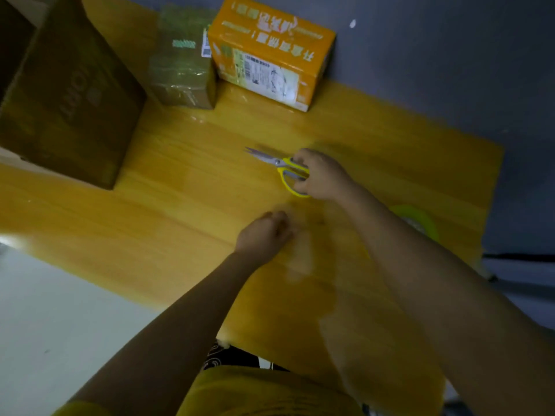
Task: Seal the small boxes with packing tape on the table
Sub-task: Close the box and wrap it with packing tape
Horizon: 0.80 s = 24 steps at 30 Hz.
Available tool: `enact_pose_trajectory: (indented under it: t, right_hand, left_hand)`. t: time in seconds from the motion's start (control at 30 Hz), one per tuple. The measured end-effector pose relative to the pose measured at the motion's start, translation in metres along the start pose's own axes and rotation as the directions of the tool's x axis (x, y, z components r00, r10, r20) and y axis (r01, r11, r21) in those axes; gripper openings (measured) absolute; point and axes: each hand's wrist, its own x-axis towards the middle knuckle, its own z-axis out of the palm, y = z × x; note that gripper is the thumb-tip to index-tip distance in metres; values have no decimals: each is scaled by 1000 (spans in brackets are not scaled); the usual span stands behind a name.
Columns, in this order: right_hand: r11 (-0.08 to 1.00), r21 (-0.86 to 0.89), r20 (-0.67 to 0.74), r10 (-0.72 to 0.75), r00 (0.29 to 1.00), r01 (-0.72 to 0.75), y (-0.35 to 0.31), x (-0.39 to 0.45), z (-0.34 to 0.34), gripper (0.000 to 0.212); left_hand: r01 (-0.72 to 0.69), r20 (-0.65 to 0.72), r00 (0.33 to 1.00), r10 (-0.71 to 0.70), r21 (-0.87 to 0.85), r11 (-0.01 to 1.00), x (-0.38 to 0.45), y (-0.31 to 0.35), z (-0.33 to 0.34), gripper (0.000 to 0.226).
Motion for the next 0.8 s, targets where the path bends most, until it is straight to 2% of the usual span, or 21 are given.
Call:
enact_pose_trajectory:
  t: [0.1, 0.23, 0.3, 0.4, 0.5, 0.73, 0.8]
  right_hand:
    - [993, -67, -21, 91, 996, -92, 31, -31, -24, 49]
    - [919, -300, 5, 268, 963, -254, 57, -73, -73, 82]
    - [872, -422, 84, 309, 947, -248, 61, -90, -95, 93]
    - [805, -568, 193, 332, 923, -170, 59, -110, -114, 98]
    - [730, -678, 260, 342, 903, -81, 48, -119, -115, 90]
    - [589, -806, 296, 477, 827, -51, 37, -99, -80, 45]
    - [557, -829, 294, 519, 803, -56, 34, -90, -71, 42]
  left_hand:
    - [-4, -41, 999, 6, 57, 998, 9, 11, -4, 28]
    - [-50, -63, 996, 64, 198, 979, 28, 23, -21, 27]
    - [-74, -38, 996, 85, 248, 966, 39, 32, -31, 26]
    - [-113, 13, 993, 114, 291, 950, 51, 44, -43, 23]
    - [-137, 44, 991, 130, 306, 942, 58, 50, -49, 21]
    - [-169, 93, 985, 145, 338, 926, 60, 52, -54, 24]
    - [-182, 96, 983, 158, 338, 923, 61, 50, -54, 26]
